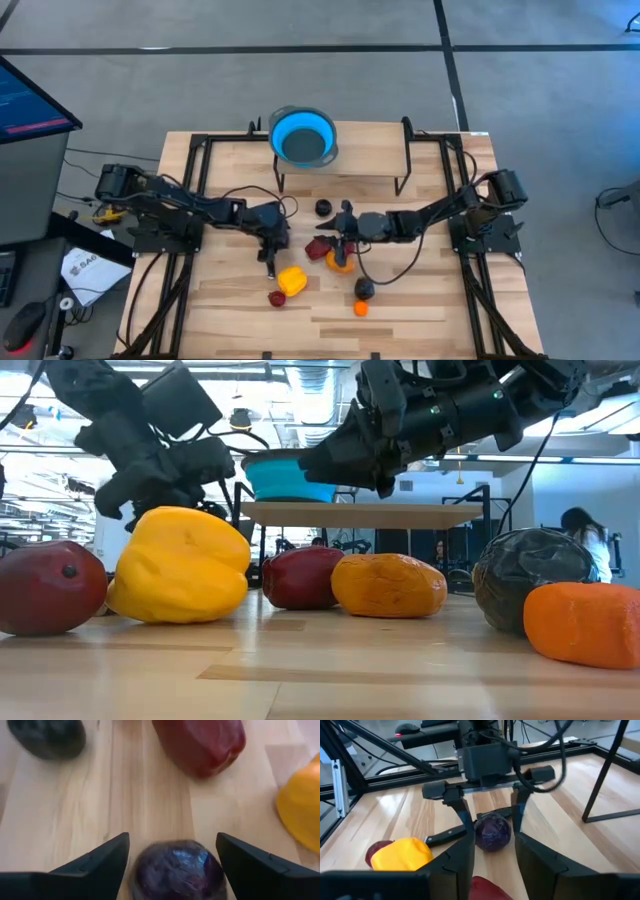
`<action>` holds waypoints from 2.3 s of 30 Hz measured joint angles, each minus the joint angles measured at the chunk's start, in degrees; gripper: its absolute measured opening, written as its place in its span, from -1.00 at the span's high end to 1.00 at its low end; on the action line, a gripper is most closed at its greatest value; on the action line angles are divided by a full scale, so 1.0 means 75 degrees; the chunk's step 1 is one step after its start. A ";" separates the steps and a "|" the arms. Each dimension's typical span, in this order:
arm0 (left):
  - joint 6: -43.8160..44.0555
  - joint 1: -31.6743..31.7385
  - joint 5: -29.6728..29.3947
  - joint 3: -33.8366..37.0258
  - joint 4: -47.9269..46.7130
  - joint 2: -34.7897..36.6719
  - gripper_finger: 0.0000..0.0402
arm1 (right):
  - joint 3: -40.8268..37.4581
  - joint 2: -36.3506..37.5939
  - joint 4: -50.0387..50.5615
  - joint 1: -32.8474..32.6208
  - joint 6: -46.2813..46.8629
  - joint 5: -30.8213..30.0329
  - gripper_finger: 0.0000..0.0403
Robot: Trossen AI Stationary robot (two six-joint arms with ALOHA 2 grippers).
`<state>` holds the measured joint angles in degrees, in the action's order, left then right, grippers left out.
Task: Pick & Place Fruit
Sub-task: Put the bottom black plum into the blue strainer bowl on the shelf
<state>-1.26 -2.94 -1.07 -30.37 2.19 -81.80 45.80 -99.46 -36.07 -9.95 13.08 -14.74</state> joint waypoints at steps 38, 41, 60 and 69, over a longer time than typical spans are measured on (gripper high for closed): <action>0.0514 0.0679 0.0690 0.0175 0.1648 0.0472 -0.19 | 0.0000 0.0000 -0.0079 0.0343 -0.0457 -0.0032 0.30; 0.1119 0.1238 0.1412 0.0166 0.2648 0.0496 -0.22 | -0.0006 0.0171 -0.0014 0.0264 -0.1553 -0.0077 0.25; 0.4277 0.2419 0.2338 0.0169 0.6257 0.0493 -0.28 | 0.0209 -0.1394 -0.3907 -0.0484 -0.4276 -0.4735 -0.68; 0.4601 0.2419 0.2333 0.0169 0.6741 0.0493 -0.29 | 0.1429 -0.2688 -0.5984 -0.0273 -0.7036 -0.4682 -0.64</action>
<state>33.25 15.20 16.43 -29.10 52.74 -78.11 56.52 -119.62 -80.96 -12.00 -39.69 -49.86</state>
